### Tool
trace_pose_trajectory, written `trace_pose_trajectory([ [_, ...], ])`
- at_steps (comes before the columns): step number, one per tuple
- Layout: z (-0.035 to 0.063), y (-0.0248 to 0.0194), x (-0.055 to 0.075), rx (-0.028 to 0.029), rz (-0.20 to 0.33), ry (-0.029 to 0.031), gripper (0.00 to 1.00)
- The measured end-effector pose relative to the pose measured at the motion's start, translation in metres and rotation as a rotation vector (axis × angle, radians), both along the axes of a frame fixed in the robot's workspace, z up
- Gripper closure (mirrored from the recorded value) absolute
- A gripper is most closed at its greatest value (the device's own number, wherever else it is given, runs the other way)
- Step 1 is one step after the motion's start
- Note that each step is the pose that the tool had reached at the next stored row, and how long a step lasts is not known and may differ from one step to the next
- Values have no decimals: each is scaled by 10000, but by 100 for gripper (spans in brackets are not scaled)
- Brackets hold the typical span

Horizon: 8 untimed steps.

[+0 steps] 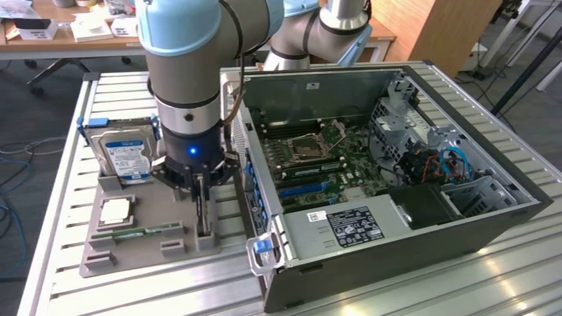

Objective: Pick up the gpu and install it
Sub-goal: 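Pick up the gpu and move the gpu toward the slot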

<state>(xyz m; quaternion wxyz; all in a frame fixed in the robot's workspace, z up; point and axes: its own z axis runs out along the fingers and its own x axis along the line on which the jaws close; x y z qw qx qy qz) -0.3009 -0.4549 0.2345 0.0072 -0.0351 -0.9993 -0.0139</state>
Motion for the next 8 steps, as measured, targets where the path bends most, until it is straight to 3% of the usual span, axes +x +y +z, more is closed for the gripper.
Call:
trace_pose_trajectory([
  [8,206,0,0,-12,1,0,74],
])
